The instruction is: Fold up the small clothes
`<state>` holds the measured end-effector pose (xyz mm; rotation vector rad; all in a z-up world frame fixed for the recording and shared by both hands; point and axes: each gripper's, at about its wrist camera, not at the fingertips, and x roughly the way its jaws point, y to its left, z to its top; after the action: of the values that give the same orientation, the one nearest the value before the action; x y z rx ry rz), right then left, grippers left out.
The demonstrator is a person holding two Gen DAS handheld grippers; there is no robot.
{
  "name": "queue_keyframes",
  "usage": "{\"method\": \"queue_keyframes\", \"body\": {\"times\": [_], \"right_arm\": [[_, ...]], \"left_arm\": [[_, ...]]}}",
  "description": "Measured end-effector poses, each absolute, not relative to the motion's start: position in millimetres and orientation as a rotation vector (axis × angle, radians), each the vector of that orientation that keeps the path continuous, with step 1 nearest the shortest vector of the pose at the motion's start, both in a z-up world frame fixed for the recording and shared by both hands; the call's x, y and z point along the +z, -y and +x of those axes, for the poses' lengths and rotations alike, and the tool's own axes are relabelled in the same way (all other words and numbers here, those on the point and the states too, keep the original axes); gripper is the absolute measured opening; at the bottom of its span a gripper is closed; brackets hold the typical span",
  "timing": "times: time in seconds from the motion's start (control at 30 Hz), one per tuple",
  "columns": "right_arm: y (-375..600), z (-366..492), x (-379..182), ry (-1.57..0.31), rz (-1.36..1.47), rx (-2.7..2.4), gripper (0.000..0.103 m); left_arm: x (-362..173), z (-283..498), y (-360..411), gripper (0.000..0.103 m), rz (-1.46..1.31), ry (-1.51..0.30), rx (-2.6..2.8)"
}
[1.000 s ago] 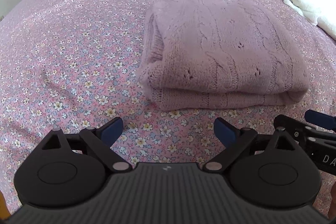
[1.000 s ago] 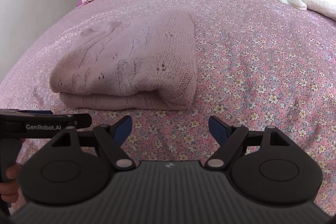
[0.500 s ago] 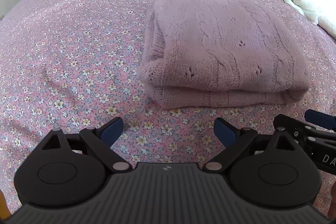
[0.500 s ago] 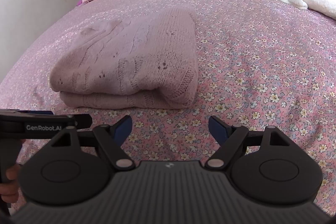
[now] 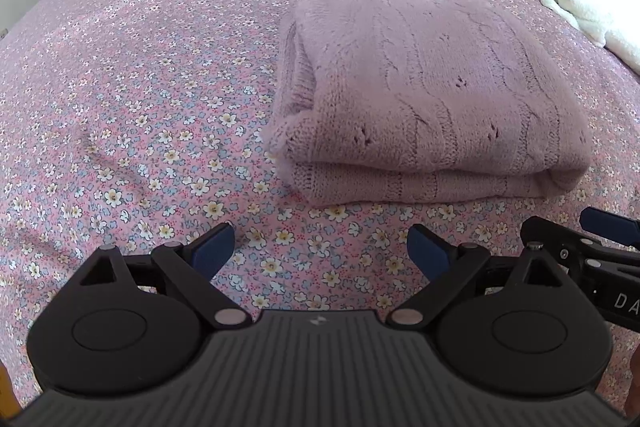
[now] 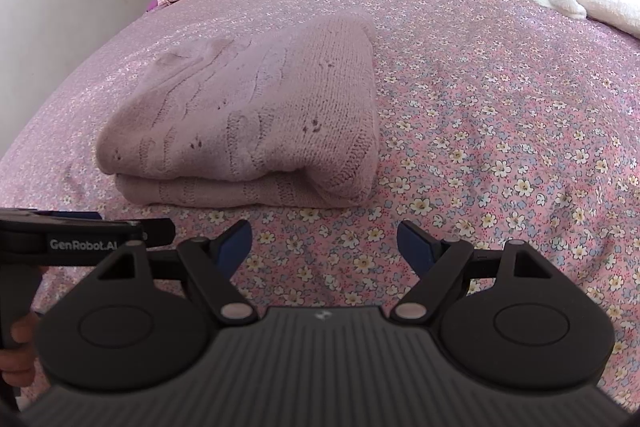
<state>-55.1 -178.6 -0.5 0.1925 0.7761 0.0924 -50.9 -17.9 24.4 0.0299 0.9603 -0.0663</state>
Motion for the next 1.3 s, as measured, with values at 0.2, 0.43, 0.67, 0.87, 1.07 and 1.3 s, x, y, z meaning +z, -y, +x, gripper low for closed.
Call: {"method": "queue_keyframes", "body": {"times": [0.2, 0.43, 0.67, 0.87, 1.07, 1.3], "right_arm": [[178.3, -55.2, -0.6, -0.776, 0.193, 0.092, 0.082], [178.3, -55.2, -0.6, -0.776, 0.193, 0.093, 0.082], [178.0, -55.4, -0.6, -0.776, 0.193, 0.092, 0.082], [177.7, -55.5, -0.6, -0.776, 0.193, 0.092, 0.082], [177.1, -55.3, 0.0, -0.774, 0.192, 0.092, 0.082], [176.2, -55.2, 0.6, -0.774, 0.190, 0.093, 0.082]], "left_arm": [[24.1, -52.7, 19.2, 0.097, 0.036, -0.957, -0.070], [24.0, -52.5, 19.1, 0.097, 0.037, -0.957, -0.071], [24.2, -52.2, 19.2, 0.097, 0.037, -0.958, -0.070], [24.3, -51.7, 18.9, 0.097, 0.037, -0.958, -0.071], [24.4, -51.6, 19.3, 0.097, 0.038, -0.958, -0.074], [23.5, -52.2, 19.7, 0.097, 0.041, -0.958, -0.076]]}}
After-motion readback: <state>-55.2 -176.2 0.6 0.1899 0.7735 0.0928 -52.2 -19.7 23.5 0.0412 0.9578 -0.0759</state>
